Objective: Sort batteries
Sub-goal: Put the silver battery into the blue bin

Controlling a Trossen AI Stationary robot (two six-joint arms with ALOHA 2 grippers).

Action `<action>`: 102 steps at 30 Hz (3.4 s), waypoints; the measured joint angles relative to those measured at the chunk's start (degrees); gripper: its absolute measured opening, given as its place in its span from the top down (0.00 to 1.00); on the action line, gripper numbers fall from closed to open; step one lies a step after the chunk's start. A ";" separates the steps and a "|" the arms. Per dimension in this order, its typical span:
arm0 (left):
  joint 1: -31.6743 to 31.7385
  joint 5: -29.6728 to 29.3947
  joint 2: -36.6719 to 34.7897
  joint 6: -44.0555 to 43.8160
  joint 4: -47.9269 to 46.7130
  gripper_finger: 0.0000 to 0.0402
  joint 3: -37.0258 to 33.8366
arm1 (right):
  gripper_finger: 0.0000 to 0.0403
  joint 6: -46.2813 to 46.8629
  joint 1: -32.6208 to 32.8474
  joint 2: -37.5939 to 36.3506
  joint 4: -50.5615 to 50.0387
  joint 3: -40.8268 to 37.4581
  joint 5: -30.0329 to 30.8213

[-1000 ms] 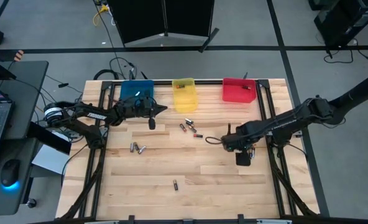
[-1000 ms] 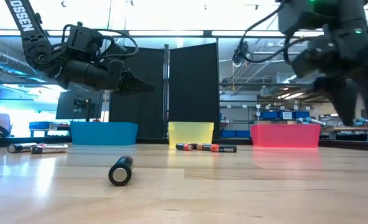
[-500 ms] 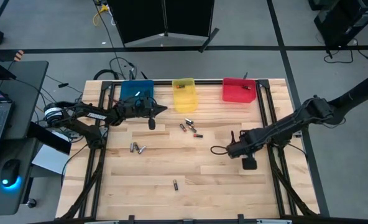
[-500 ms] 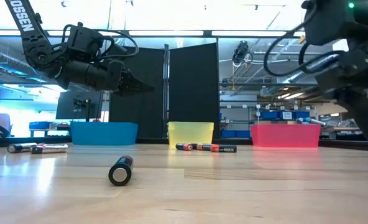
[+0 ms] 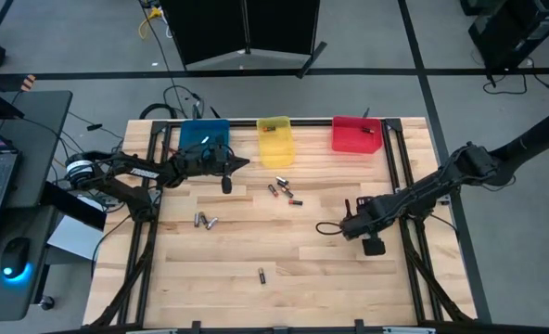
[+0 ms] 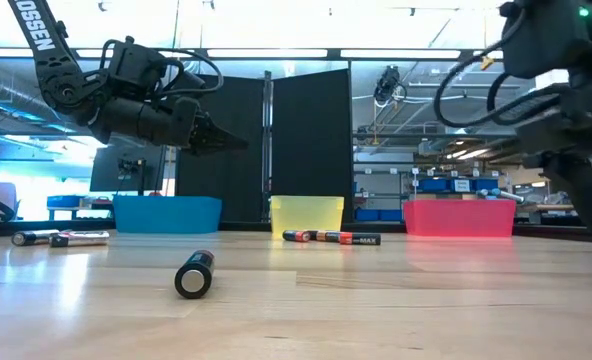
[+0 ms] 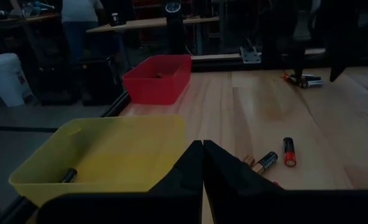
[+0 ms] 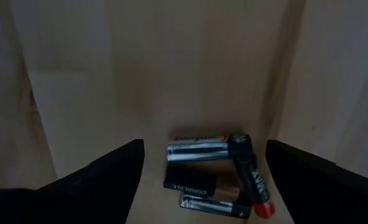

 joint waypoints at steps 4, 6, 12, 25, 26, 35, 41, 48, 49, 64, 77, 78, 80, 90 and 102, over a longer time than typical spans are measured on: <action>0.00 0.00 0.00 -0.01 -0.12 0.96 0.00 | 0.14 -1.03 1.06 0.02 1.04 -1.26 2.49; 0.00 0.00 0.00 -0.01 -0.23 0.96 0.00 | 0.14 -1.05 1.08 0.02 1.26 -1.74 2.74; 0.00 0.00 0.00 -0.03 -0.25 0.96 0.00 | 0.15 -1.07 1.08 0.02 4.55 -2.99 2.68; 0.00 0.01 0.00 -0.05 -0.25 0.96 0.00 | 0.27 -1.05 1.08 -0.04 5.29 -3.49 1.93; 0.00 0.02 0.00 -0.07 -0.25 0.96 0.00 | 0.29 -1.05 1.08 -0.04 5.29 -3.49 1.92; 0.00 0.04 0.00 -1.15 -0.25 0.96 0.00 | 0.42 -1.05 1.11 -0.04 5.41 -3.47 2.34; 0.00 0.04 0.00 -1.20 -0.25 0.96 0.00 | 0.41 -1.09 1.11 0.05 5.34 -2.94 3.43; 0.00 0.04 0.00 -1.32 -0.25 0.96 0.00 | 0.41 -1.08 1.06 0.09 7.61 -1.60 5.49; 0.00 0.04 0.00 -1.37 -0.28 0.96 0.00 | 0.41 -1.09 1.06 0.09 8.20 -1.33 5.85; -0.02 8.10 0.00 -27.06 -0.27 0.96 0.61 | 0.42 -14.09 -5.53 0.07 25.49 1.75 30.81; -2.96 17.94 0.07 -35.88 -0.58 0.96 7.52 | 0.42 -46.82 -11.02 0.07 61.22 1.77 40.44; -3.35 17.95 0.34 -35.82 -1.12 0.96 8.74 | 0.42 -49.15 -11.09 0.07 63.04 1.77 40.45; -3.98 17.93 0.56 -36.02 -3.90 0.94 11.04 | 0.42 -53.08 -11.13 0.07 66.35 1.77 40.45; -7.36 17.99 7.22 -34.17 -10.61 0.70 21.16 | 0.42 -63.04 -11.07 0.02 78.18 1.82 41.82; -8.99 19.72 15.78 -34.50 -3.50 0.58 27.91 | 0.42 -63.67 -11.02 0.00 79.09 1.82 41.80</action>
